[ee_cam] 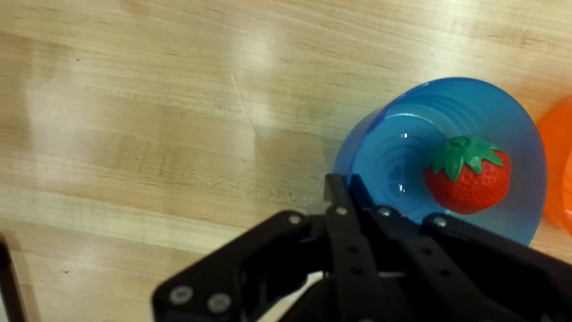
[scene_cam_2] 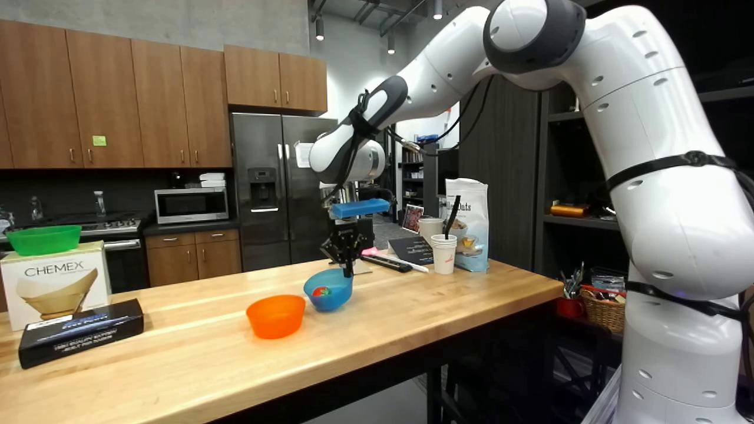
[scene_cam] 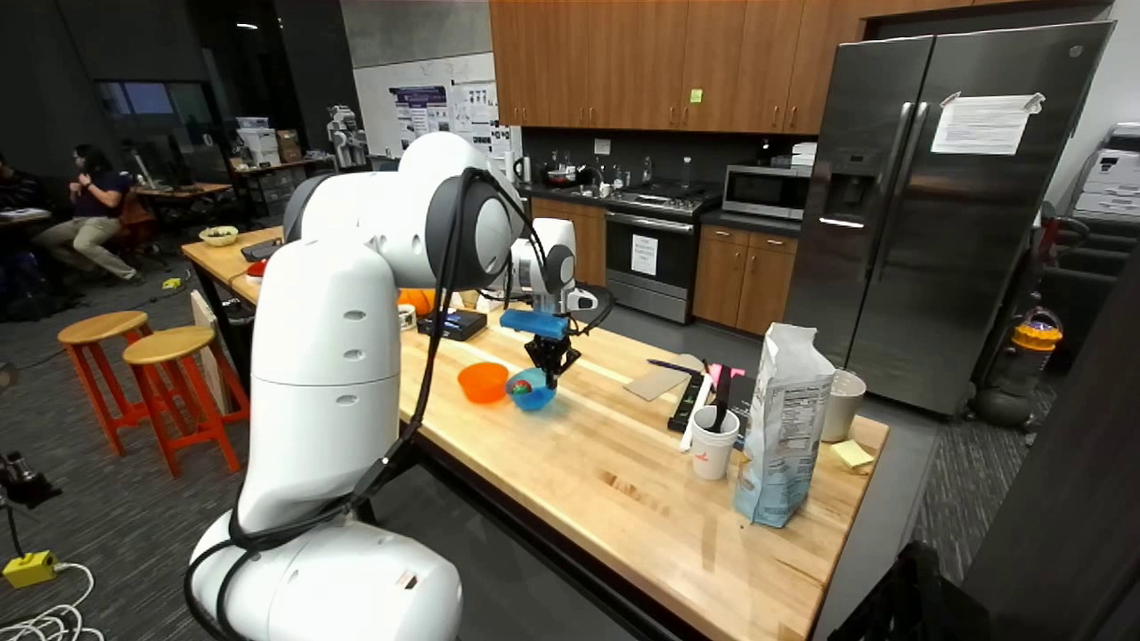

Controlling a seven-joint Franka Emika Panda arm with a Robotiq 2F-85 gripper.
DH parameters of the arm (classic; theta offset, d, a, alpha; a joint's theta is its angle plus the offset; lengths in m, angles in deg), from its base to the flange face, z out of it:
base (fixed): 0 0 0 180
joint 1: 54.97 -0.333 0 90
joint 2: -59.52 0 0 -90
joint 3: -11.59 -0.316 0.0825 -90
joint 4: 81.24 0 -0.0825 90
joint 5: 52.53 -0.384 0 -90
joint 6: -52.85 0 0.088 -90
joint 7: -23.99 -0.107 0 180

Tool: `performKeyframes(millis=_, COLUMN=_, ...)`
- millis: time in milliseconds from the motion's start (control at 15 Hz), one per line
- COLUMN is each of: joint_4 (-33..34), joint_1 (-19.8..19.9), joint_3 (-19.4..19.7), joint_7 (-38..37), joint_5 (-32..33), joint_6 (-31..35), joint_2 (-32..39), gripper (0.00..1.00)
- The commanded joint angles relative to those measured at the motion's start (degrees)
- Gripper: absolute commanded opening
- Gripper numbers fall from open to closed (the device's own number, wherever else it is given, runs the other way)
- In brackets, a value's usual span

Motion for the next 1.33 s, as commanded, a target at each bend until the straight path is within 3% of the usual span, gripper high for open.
performKeyframes(millis=0, joint_4=0.69, joint_1=-0.98, joint_3=0.5, joint_7=-1.98, joint_5=2.4, joint_6=-1.9, joint_2=-1.8, gripper=0.01)
performKeyframes(millis=600, joint_4=8.54, joint_1=-4.63, joint_3=-0.87, joint_7=-3.24, joint_5=8.19, joint_6=-7.86, joint_2=-3.56, gripper=0.01)
performKeyframes(millis=1267, joint_4=16.41, joint_1=-4.97, joint_3=-2.71, joint_7=2.8, joint_5=7.59, joint_6=-15.82, joint_2=-0.29, gripper=0.01)
